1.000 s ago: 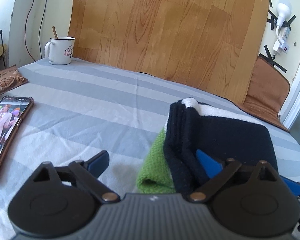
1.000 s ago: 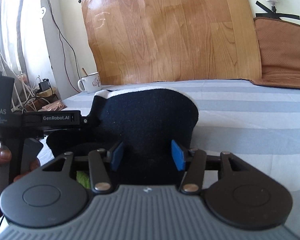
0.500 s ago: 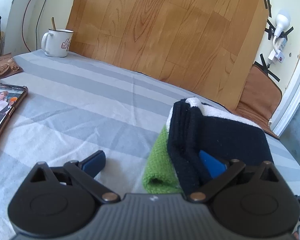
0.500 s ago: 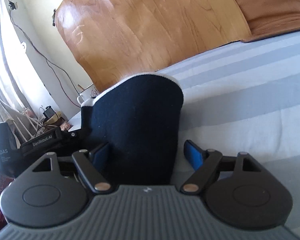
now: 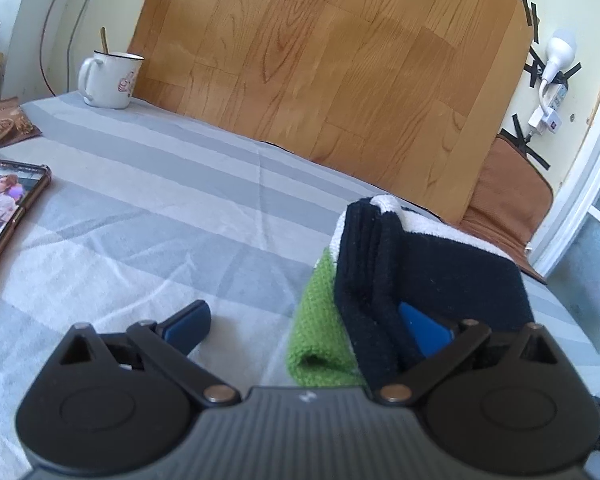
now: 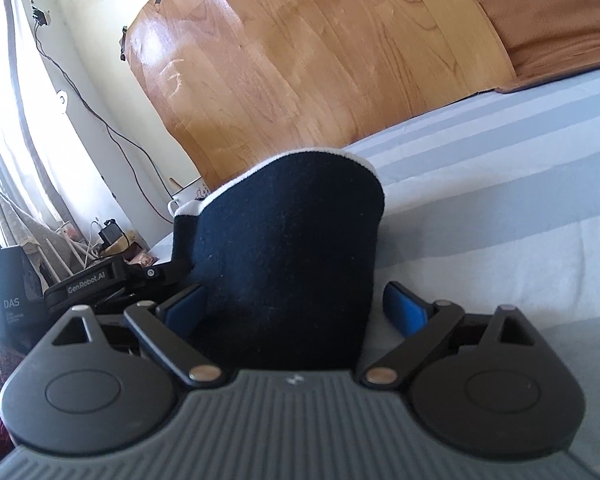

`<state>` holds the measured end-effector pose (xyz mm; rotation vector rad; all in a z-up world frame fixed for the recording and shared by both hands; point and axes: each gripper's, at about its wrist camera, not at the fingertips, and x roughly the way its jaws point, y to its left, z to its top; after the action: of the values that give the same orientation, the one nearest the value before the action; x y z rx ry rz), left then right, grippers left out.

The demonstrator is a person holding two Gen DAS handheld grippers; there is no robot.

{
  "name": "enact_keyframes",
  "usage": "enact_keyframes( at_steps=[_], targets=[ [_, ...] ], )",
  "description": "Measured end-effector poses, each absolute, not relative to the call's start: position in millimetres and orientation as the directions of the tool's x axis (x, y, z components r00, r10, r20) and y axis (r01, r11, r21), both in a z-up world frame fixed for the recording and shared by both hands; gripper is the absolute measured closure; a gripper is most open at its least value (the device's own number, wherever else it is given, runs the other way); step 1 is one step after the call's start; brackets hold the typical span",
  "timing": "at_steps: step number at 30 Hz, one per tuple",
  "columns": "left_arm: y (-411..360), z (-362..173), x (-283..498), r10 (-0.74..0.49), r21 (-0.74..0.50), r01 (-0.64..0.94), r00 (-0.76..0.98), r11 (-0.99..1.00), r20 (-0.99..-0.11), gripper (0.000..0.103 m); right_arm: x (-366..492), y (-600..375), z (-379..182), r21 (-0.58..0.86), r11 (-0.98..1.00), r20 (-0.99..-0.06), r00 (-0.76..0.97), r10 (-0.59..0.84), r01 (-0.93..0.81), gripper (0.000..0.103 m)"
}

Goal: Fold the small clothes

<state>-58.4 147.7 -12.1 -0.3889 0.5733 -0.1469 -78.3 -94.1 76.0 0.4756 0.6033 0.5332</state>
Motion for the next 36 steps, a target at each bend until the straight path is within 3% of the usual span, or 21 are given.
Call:
enact_keyframes(
  at_steps=[7,13,16,18,19,20,22,28,36],
  targets=[
    [183.9,-4.6,-49.1,-0.464,-0.619,0.097,0.753,0.779,-0.467,0.000,-74.5,-98.6,77.5,0.588,0.741,-0.404,0.676,0.616,-0.324,0.006],
    [170.2,-7.4,-28.5,-0.584,-0.650,0.177,0.649,0.739,-0.488,0.000,-65.6,-97.3,79.3,0.589,0.734,-0.419,0.650,0.634,-0.337,0.006],
    [148.7,-10.7,-23.9,-0.593,-0.598,0.238,0.622,0.766,-0.512,0.001,-56.2,-92.7,80.0,0.596,0.714,-0.432,0.604,0.670,-0.367,0.006],
    [138.3,-10.8,-25.6,-0.584,-0.561,0.269,0.628,0.783,-0.514,0.002,-50.6,-86.8,83.6,0.590,0.715,-0.462,0.569,0.681,-0.376,0.018],
    [134.4,-11.4,-26.9,-0.579,-0.551,0.275,0.635,0.788,-0.512,0.002,-46.5,-85.3,85.3,0.584,0.721,-0.480,0.558,0.677,-0.372,0.034],
    [130.5,-11.7,-28.6,-0.575,-0.542,0.282,0.640,0.792,-0.509,0.002,-43.1,-86.7,87.3,0.593,0.713,-0.477,0.550,0.686,-0.375,0.043],
    [123.4,-9.7,-27.0,-0.567,-0.532,0.281,0.648,0.799,-0.508,0.002,-35.9,-89.1,93.9,0.612,0.685,-0.460,0.526,0.715,-0.396,0.050],
    [103.5,20.8,23.9,-0.563,-0.545,0.272,0.670,0.793,-0.485,0.004,0.8,-88.2,123.8,0.472,0.722,-0.387,0.617,0.685,-0.506,0.056],
    [27.8,51.3,158.2,-0.489,-0.396,0.315,0.721,0.862,-0.490,0.007,118.9,-139.5,109.0,0.485,0.764,-0.341,0.713,0.613,-0.425,0.056]
  ],
)
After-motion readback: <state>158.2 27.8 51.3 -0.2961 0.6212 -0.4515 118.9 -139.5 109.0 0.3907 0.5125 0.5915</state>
